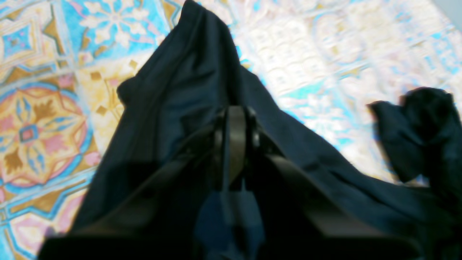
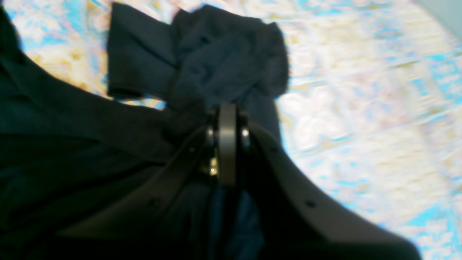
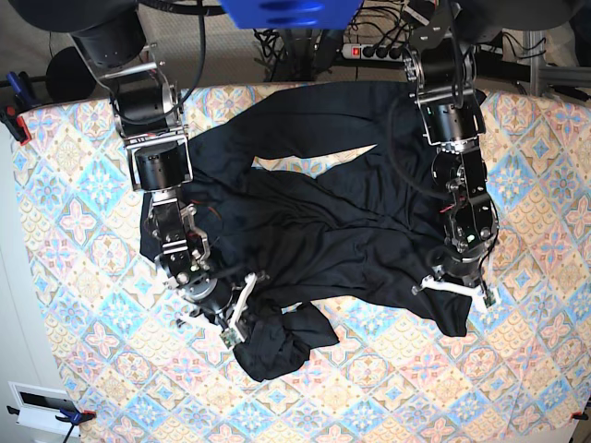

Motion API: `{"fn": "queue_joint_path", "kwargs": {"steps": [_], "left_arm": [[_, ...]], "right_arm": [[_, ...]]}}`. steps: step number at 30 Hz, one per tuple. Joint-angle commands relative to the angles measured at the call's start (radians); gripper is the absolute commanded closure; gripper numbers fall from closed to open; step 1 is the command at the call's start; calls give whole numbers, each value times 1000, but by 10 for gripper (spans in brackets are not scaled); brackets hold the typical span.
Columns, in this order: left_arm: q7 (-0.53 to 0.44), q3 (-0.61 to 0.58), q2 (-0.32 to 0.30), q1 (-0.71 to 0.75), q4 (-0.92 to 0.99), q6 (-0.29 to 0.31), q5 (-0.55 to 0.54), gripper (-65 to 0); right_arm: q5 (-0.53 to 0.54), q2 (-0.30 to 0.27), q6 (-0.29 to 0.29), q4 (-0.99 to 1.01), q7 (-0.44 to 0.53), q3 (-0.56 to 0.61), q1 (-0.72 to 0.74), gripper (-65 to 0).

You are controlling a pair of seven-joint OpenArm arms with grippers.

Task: Layout the t-shirt on the table in an organized manner, then fold the t-shirt properly
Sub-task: 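Grasp the shirt side edge with the left gripper and pull it outward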

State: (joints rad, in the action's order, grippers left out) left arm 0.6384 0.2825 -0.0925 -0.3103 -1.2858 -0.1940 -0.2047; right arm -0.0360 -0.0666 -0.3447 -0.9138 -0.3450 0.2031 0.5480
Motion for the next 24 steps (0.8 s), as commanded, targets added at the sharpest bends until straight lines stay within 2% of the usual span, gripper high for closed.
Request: {"fn": "queue_joint_path", "kwargs": {"steps": [1, 3, 9, 24], "left_arm": [[-53, 2, -8, -20, -8, 4, 0, -10], [-94, 2, -8, -19, -2, 4, 1, -10], [-96, 2, -23, -19, -2, 4, 0, -10], [-98, 2, -28, 7, -4, 4, -6, -10]], "right_arm": [[23, 0, -3, 20, 25, 11, 25, 0], [63, 0, -3, 94, 53, 26, 27, 0], [72, -2, -3, 319, 166, 26, 83, 0], [72, -28, -1, 333, 189, -17, 116, 0]]}}
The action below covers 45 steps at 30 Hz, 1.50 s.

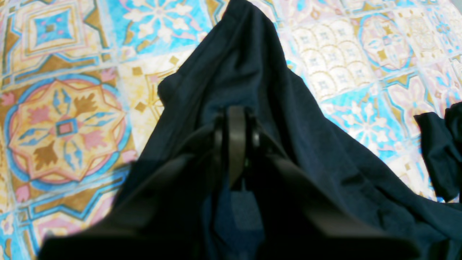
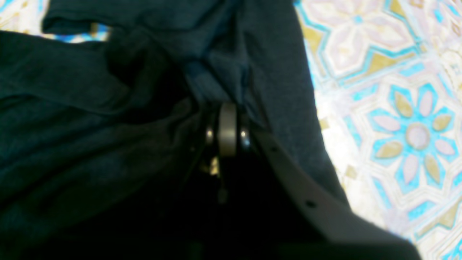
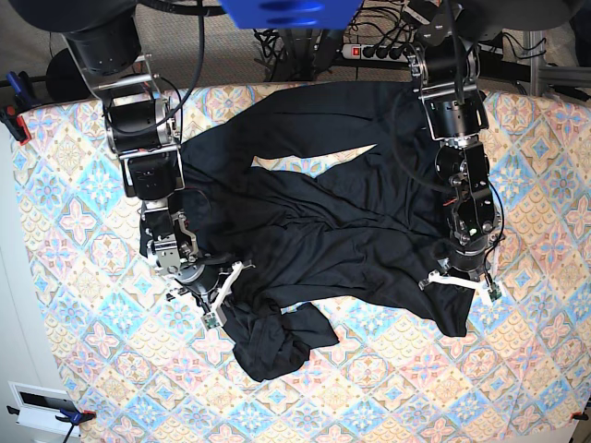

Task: Layout the t-shirt on the table in an organized manner, then fold the t-shirt properly
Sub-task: 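Grasp the shirt side edge with the left gripper and pull it outward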

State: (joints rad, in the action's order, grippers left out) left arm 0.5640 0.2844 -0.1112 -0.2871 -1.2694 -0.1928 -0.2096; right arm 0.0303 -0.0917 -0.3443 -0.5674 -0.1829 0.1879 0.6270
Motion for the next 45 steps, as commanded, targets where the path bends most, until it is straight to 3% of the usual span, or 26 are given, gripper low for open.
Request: {"fn": "queue_joint_path", "kwargs": {"steps": [1, 4, 9, 16, 28, 33, 36, 45], "left_arm": [[-23, 0, -9, -13, -22, 3, -3, -10], [-23, 0, -9, -16, -22, 3, -3, -10], [-23, 0, -5, -45, -16, 3, -1, -31], [-26, 0, -3, -120, 58, 3, -1, -31], [-270, 0, -60, -314, 636, -41, -4, -30], [-270, 0, -71, -246, 652, -41, 3, -30], [-276, 0, -111, -182, 652, -41, -4, -30], [-325, 0, -176, -24, 598, -40, -6, -30]], "right_arm": [[6, -3, -2, -9, 27, -1, 37, 0], [4, -3, 9, -7, 27, 0, 37, 0], [-79, -3, 121, -7, 27, 58, 37, 0], [-83, -3, 132, -6, 27, 100, 37, 0], [-83, -3, 132, -7, 27, 100, 31, 0], [-85, -4, 132, -4, 27, 100, 31, 0], [-85, -4, 132, 53, 30, 98, 35, 0], [-86, -4, 195, 284, 184, 100, 166, 0]]}}
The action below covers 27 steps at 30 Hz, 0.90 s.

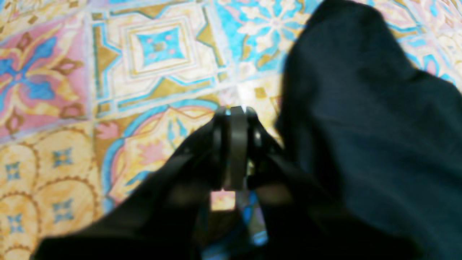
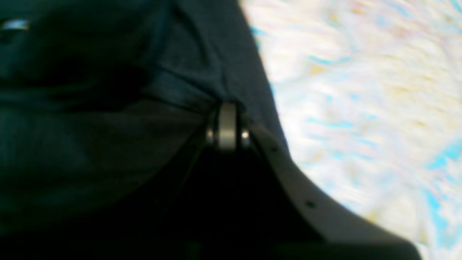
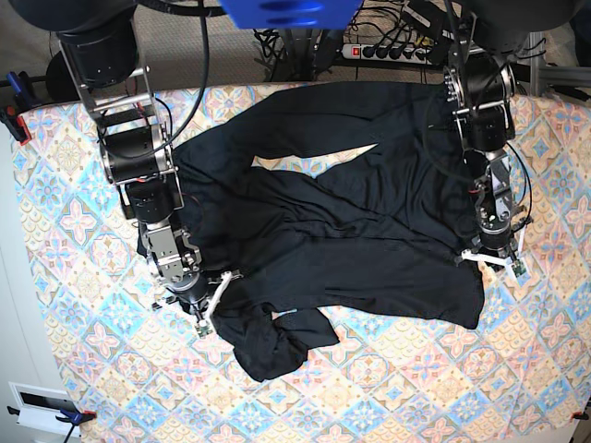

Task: Layout the t-shirt on the table in an organized manner, then fold the t-shirt properly
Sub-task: 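Grasp the shirt side edge with the left gripper and pull it outward, then regrasp the shirt edge with the right gripper near the bunched sleeve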

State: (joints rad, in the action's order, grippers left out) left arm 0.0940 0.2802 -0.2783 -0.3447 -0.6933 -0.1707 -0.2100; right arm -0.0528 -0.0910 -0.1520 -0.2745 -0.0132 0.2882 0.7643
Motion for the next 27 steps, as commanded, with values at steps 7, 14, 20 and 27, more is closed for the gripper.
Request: {"fn": "queue_joint_path", "kwargs": {"steps": [7, 14, 20, 27], "left_arm": [[148, 3, -5, 152, -171, -62, -6, -30], [148, 3, 20, 189, -191, -62, -6, -30], [148, 3, 58, 247, -291, -62, -3, -30], [149, -2, 67, 283, -345, -59, -3, -31]], "right_arm": [[-3, -5, 55, -7, 78, -1, 50, 0], [-2, -5, 200, -1, 147, -4, 157, -65], [-2, -3, 268, -9, 161, -4, 188, -152], [-3, -5, 114, -93, -41, -1, 87, 0]]}}
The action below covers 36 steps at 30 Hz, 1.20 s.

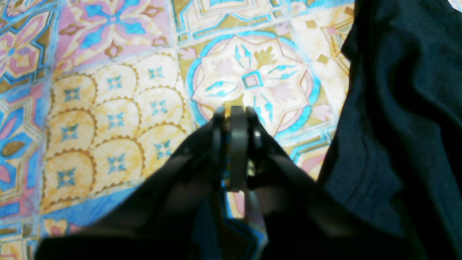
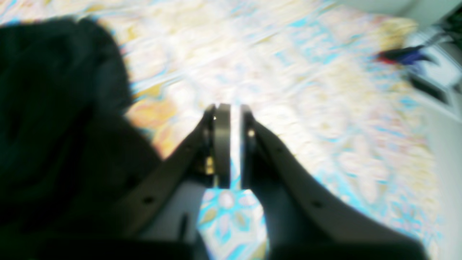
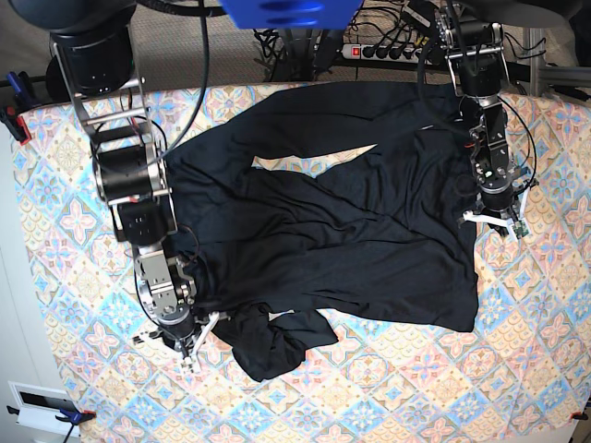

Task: Layout the t-shirt on the table in an organized manner, then fold the t-shirt properly
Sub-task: 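Regrasp the shirt edge with the right gripper near the bunched sleeve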

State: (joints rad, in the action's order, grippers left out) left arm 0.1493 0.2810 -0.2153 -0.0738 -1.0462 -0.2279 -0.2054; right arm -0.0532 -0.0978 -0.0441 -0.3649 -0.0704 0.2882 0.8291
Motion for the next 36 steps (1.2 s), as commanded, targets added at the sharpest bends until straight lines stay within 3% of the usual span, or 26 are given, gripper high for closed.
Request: {"fn": "queue_joint_path", "kwargs": {"steps": [1, 3, 6, 10, 21, 26, 30, 33, 36], "left_arm": [[94, -2, 4, 12, 8, 0, -7, -31], [94, -2, 4, 12, 8, 0, -7, -31], [94, -2, 4, 13, 11, 0, -7, -31], [94, -2, 6, 13, 13, 2, -7, -31], [94, -2, 12, 32, 13, 2, -9, -30], [94, -2, 12, 45, 11, 2, -9, -30], [94, -2, 14, 48, 11, 2, -9, -30], [94, -2, 14, 48, 11, 2, -9, -30], [94, -2, 14, 48, 11, 2, -9, -30]], "right_arm": [[-3, 2, -63, -55, -45, -5, -14, 0], [-1, -4, -176, -173, -156, -17, -77, 0], [0, -64, -331, -428, -325, -71, -135, 0], [2, -110, -443, -547, -426, -119, -135, 0], [19, -105, -462, -464, -432, -168, -139, 0], [267, -113, -480, -449, -437, -165, -139, 0], [427, -133, -483, -454, -495, -165, -139, 0], [491, -136, -483, -449, -524, -165, -139, 0], [491, -135, -483, -441, -526, -163, -149, 0]]}}
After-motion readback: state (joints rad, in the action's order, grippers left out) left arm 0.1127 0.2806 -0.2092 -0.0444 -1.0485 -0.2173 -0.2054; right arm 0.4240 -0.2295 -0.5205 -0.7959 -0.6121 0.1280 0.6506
